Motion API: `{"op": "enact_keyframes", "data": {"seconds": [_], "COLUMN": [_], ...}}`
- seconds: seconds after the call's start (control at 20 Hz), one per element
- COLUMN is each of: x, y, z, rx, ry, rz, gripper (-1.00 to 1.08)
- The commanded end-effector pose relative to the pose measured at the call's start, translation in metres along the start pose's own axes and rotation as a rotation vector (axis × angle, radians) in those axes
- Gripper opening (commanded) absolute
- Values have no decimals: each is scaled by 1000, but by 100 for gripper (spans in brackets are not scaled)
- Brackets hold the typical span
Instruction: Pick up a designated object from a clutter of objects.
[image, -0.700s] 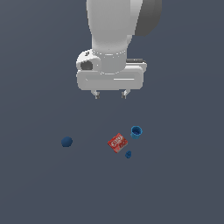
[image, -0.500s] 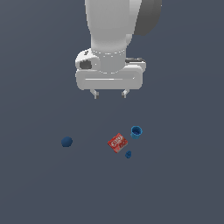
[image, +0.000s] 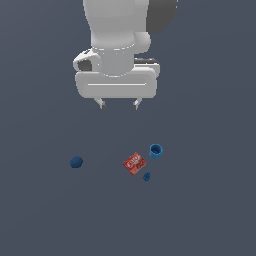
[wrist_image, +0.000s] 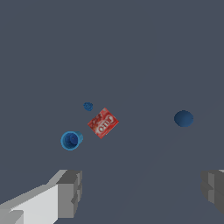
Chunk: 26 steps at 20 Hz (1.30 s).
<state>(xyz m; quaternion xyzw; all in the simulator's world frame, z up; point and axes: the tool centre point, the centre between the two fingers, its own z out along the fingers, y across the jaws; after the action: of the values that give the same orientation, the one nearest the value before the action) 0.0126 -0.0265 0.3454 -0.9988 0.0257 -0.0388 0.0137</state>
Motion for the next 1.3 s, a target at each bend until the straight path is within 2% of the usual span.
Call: {"op": "enact_keyframes", "data": {"seconds": [0.0,0.55,0.9,1.25], "x": [1,12,21,25], "y": [-1,-12,-26,-39], "z": [2,44,99,164], "rx": [1,18,24,12], "ry": [-1,-17,-38,-58], "rz": [5,127,285,469], "gripper": [100,100,100,100]}}
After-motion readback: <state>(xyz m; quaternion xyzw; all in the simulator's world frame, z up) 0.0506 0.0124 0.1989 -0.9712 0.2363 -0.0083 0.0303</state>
